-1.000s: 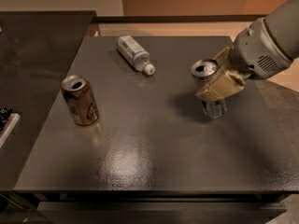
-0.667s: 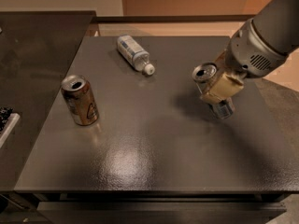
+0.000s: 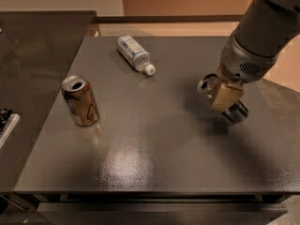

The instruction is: Knock redbull can over

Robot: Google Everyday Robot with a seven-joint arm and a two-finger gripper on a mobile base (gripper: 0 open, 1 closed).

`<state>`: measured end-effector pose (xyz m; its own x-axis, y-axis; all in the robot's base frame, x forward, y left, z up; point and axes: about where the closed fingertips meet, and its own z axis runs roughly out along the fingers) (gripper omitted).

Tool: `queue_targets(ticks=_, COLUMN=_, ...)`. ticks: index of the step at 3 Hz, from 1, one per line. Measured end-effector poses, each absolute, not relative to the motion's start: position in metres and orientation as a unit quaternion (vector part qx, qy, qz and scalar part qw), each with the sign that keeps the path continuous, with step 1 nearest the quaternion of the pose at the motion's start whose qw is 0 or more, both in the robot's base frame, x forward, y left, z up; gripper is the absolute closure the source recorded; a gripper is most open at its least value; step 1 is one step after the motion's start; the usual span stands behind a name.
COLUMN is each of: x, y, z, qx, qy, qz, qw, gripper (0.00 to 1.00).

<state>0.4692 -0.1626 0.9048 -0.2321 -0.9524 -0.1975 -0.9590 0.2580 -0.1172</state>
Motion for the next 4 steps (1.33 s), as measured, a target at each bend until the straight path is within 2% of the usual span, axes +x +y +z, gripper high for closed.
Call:
queue_targets(ticks=2, x=0.4693, y=-0.1762, z=0.8847, qx=-0.634, qy=0.771, qz=-0.036, qw=0.049, gripper=0.12)
queue_targets(ticks=3, x=0.4706, y=-0.1761, z=0.8847, qx=-0.634, qy=0.771, qz=-0.037, qw=0.052, gripper=0.0)
queue_targets(ticks=4, x=0.4706, y=-0.1761, z=0.8847, qx=-0.634, qy=0.771, qz=-0.037, qw=0.052, gripper=0.0)
